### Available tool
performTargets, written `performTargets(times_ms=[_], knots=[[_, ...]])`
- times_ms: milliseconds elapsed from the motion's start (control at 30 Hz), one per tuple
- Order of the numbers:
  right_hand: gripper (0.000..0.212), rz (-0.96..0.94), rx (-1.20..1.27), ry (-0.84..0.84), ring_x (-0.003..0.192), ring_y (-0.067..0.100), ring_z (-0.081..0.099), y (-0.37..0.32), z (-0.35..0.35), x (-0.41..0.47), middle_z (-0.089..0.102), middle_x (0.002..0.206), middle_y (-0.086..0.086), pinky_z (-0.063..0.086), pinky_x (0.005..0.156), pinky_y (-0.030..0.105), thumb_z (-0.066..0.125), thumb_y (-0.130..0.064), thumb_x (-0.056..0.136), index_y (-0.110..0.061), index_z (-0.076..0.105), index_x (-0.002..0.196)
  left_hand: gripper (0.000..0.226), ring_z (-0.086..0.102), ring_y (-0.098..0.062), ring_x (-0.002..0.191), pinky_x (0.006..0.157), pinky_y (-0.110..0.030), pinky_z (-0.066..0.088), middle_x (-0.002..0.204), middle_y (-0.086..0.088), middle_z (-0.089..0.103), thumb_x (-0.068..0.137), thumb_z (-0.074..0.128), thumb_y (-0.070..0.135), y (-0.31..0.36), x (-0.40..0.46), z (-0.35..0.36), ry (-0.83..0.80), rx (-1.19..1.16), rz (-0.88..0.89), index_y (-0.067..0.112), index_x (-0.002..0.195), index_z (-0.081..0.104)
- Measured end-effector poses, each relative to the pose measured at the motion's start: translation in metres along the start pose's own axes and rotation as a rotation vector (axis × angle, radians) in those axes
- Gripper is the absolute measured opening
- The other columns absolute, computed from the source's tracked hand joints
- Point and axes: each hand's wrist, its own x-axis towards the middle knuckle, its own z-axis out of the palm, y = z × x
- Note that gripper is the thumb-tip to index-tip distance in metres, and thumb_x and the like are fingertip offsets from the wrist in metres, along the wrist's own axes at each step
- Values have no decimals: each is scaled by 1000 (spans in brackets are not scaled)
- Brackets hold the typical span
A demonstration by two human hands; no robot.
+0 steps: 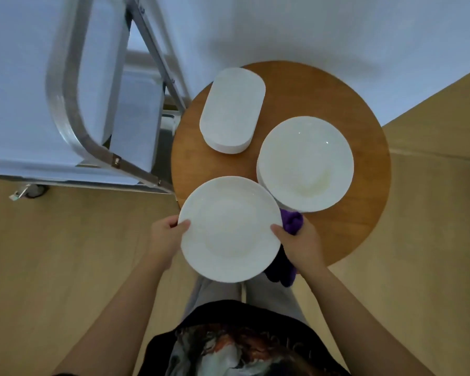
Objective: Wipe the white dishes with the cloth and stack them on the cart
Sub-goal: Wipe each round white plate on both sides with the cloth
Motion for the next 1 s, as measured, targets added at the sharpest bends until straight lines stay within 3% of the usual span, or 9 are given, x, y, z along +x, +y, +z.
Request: performTargets(times_ms=[133, 300, 467, 633, 767, 833, 900, 1000], knots=[[21, 35, -38, 31, 74, 4, 54, 10, 16, 12, 58, 80, -12, 37, 56, 18, 63, -42, 84, -25, 55, 92, 11, 60, -18, 77, 68, -31, 49, 82, 1, 64, 93, 55, 8, -18, 24, 4, 50, -47, -59, 12, 94, 65], [19, 72, 3, 9, 78, 5, 56, 8, 26, 21, 58, 84, -15, 39, 58, 16, 63, -34, 85, -27, 53, 100, 20, 58, -25, 86, 76, -35, 49, 93, -6, 62, 94, 55, 10, -22, 47, 16, 121, -23, -54, 3, 110, 65], [17, 42, -3, -9, 71, 3, 55, 0, 31, 24, 55, 77, -15, 35, 52, 10, 63, -30, 87, -24, 51, 98, 25, 60, -26, 93, 85, -40, 52, 98, -5, 64, 95, 54, 17, -23, 63, 29, 113, 8, -92, 7, 116, 64], [14, 16, 27, -9, 70, 5, 56, -7, 27, 21, 56, 75, -13, 36, 46, 8, 63, -29, 86, -25, 52, 93, 27, 61, -34, 96, 87, -46, 53, 106, -19, 64, 95, 47, 13, -23, 68, 34, 72, 305, -38, 2, 115, 60], [14, 29, 107, -31, 72, 7, 58, -15, 17, 16, 57, 79, -10, 40, 45, 7, 64, -26, 86, -25, 51, 92, 30, 59, -33, 98, 79, -38, 51, 115, -22, 60, 93, 49, 14, -10, 69, 35, 9, 515, -46, -2, 117, 56], [14, 42, 181, -43, 74, 10, 60, -22, 9, 13, 59, 79, -6, 44, 51, 11, 65, -25, 85, -27, 52, 87, 39, 54, -34, 110, 88, -45, 51, 125, -20, 53, 92, 52, 20, 4, 65, 41, 53, 608, 2, 2, 126, 50], [15, 60, 271, -36, 74, 12, 62, -31, -4, 10, 61, 79, -5, 49, 58, 18, 67, -25, 83, -28, 52, 83, 47, 50, -32, 119, 96, -45, 48, 133, -15, 48, 93, 53, 28, 26, 56, 57, 104, 590, 156, 9, 135, 43], [13, 71, 372, 7, 75, 11, 64, -41, -27, 7, 64, 78, -4, 49, 58, 21, 68, -26, 82, -27, 55, 83, 41, 56, -17, 104, 87, -31, 45, 119, -4, 60, 96, 50, 37, 64, 37, 96, 22, 500, 317, 14, 130, 51]])
